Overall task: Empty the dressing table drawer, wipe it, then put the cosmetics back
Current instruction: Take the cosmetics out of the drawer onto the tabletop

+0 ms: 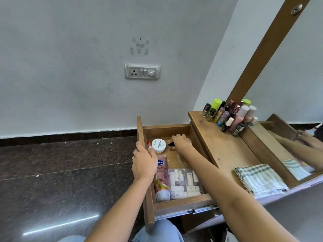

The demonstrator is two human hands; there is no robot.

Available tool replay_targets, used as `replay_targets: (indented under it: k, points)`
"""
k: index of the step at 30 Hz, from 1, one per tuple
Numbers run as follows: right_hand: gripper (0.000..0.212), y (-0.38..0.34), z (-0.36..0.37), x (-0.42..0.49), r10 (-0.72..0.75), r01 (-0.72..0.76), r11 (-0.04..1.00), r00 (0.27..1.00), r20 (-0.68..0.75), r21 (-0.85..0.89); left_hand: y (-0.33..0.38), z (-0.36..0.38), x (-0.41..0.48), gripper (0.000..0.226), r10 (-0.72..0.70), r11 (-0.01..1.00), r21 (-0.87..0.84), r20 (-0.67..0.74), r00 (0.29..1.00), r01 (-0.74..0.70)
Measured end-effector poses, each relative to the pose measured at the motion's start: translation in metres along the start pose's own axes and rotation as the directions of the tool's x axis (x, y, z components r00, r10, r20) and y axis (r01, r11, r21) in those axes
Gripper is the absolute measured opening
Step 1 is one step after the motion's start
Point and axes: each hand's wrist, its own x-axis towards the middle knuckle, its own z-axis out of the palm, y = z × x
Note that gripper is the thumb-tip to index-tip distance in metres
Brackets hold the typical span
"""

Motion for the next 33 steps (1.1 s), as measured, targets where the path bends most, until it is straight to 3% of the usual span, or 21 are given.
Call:
replay_targets:
  k: [9, 12, 18, 23, 29, 33]
  points:
    - [0.041, 0.004, 0.005, -0.002, -0.008, 0.007, 0.991, 1.0, -0.004, -0.136, -0.001, 0.002, 0.002, 0.054, -0.005, 1.0, 0.019, -0.003, 1.0, 0.005]
    - [0.044, 0.007, 0.006, -0.009, -0.032, 0.017, 0.986, 0.996, -0.088, -0.165, -0.001, 0.002, 0.002, 0.054, -0.004, 1.0, 0.014, -0.003, 1.0, 0.004]
    - [0.029, 0.013, -0.035, -0.023, 0.09, 0.019, 0.968, 0.905, -0.415, 0.25, -0.002, 0.003, 0.002, 0.054, -0.001, 1.0, 0.002, -0.011, 1.0, 0.001]
    - [0.026, 0.056, -0.048, -0.041, 0.484, -0.078, 0.743, 0.748, -0.454, 0.665, -0.002, 0.003, 0.002, 0.054, -0.002, 1.0, -0.003, -0.008, 1.0, 0.002]
    - [0.027, 0.069, -0.032, -0.042, 0.61, -0.271, 0.717, 0.689, -0.392, 0.642, -0.002, 0.002, 0.002, 0.054, 0.002, 1.0, -0.007, -0.01, 1.0, -0.002]
    - [0.026, 0.07, -0.032, -0.04, 0.696, -0.292, 0.6, 0.65, -0.305, 0.745, -0.002, 0.003, 0.003, 0.054, 0.005, 1.0, 0.004, -0.01, 1.0, -0.005]
